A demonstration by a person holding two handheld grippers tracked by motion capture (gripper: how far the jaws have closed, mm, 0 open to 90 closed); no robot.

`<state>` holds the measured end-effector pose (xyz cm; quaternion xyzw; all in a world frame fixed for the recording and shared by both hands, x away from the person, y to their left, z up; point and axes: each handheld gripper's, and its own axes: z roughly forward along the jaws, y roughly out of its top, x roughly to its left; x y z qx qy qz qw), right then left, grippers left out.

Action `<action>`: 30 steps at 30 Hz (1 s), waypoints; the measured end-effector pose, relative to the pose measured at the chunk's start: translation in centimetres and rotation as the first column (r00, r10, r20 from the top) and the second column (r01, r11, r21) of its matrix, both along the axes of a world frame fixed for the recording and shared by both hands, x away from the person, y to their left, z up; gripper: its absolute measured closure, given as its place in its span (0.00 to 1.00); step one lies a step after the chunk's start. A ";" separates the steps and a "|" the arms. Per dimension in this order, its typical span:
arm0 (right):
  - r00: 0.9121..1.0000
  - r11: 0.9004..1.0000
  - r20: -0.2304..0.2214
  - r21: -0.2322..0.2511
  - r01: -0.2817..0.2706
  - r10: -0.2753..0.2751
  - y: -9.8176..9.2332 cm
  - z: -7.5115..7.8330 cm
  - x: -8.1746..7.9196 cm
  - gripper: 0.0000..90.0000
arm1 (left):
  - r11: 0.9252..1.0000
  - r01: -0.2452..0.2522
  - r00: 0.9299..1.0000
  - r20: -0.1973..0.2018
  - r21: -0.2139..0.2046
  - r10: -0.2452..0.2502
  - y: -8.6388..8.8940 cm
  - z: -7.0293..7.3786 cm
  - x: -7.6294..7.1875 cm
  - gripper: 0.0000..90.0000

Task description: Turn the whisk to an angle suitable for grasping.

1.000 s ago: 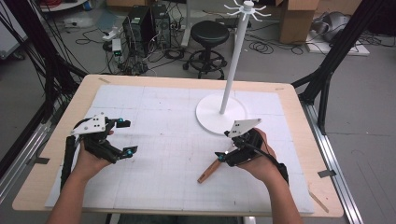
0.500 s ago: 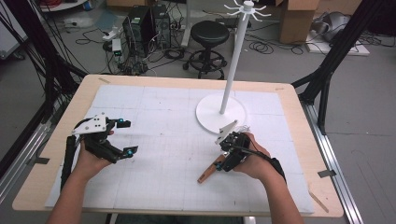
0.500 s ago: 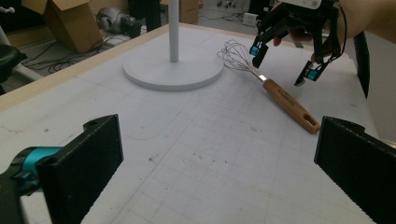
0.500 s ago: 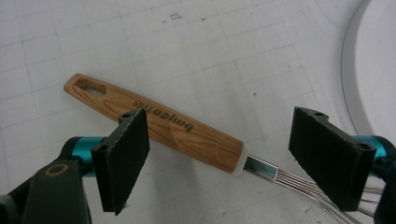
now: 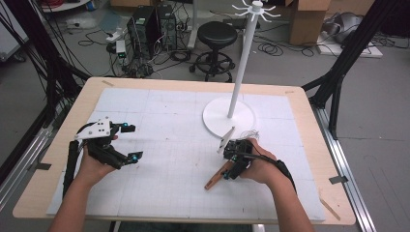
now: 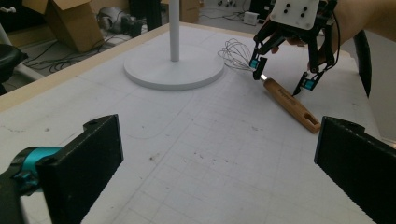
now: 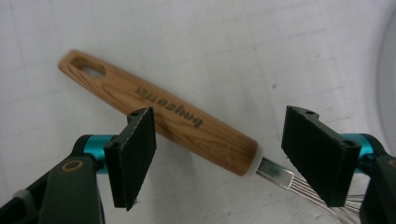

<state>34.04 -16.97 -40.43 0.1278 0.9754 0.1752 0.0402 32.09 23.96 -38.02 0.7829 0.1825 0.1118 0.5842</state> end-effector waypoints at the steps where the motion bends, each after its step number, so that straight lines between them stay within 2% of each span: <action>1: 1.000 1.000 0.000 0.000 0.000 0.000 0.0 0.0 0.0 0.27 | 1.000 -0.001 1.000 0.000 0.000 0.001 0.0 0.0 0.0 0.02; 2: 1.000 1.000 -0.015 0.020 -0.001 0.001 -0.1 -0.1 0.1 0.27 | 1.000 0.002 1.000 0.000 0.000 -0.002 0.0 0.0 0.0 0.02; 5: 1.000 1.000 -0.025 0.023 -0.009 0.010 -0.1 -0.2 0.2 0.27 | 1.000 0.000 1.000 0.002 0.002 0.000 0.0 0.0 0.1 0.02; 8: 0.998 0.999 -0.058 0.015 -0.029 0.030 0.1 -0.5 0.1 0.25 | 1.000 -0.001 1.000 0.005 -0.003 0.001 0.0 0.0 0.1 0.02; 16: 0.996 0.997 -0.061 -0.016 -0.071 0.070 0.3 -0.9 0.0 0.24 | 1.000 0.004 1.000 0.005 0.001 -0.004 0.0 0.0 0.1 0.02; 18: 0.995 0.994 -0.055 -0.067 -0.085 0.082 0.6 -1.3 -0.2 0.27 | 1.000 -0.001 1.000 0.002 0.000 0.001 0.0 -0.1 0.1 0.02; 20: 0.996 0.993 -0.049 -0.082 -0.084 0.080 0.8 -1.1 -0.2 0.30 | 1.000 -0.001 1.000 0.003 -0.001 0.001 0.0 0.0 0.1 0.02; 21: 0.996 0.993 -0.061 -0.089 -0.074 0.068 0.8 -1.1 -0.4 0.31 | 1.000 0.000 1.000 0.004 -0.001 0.000 0.0 0.0 0.1 0.02; 22: 0.995 0.992 -0.049 -0.085 -0.094 0.091 0.9 -1.1 -0.2 0.33 | 1.000 -0.001 1.000 0.005 -0.003 0.001 0.0 0.0 0.1 0.02; 26: 0.993 0.990 -0.058 -0.090 -0.105 0.100 0.9 -0.8 -0.3 0.48 | 1.000 -0.001 1.000 0.001 -0.004 0.001 0.0 -0.1 0.1 0.02; 30: 0.995 0.991 -0.056 -0.100 -0.094 0.088 1.0 -0.7 -0.3 0.49 | 1.000 0.000 1.000 -0.001 -0.001 0.000 -0.1 -0.1 0.1 0.02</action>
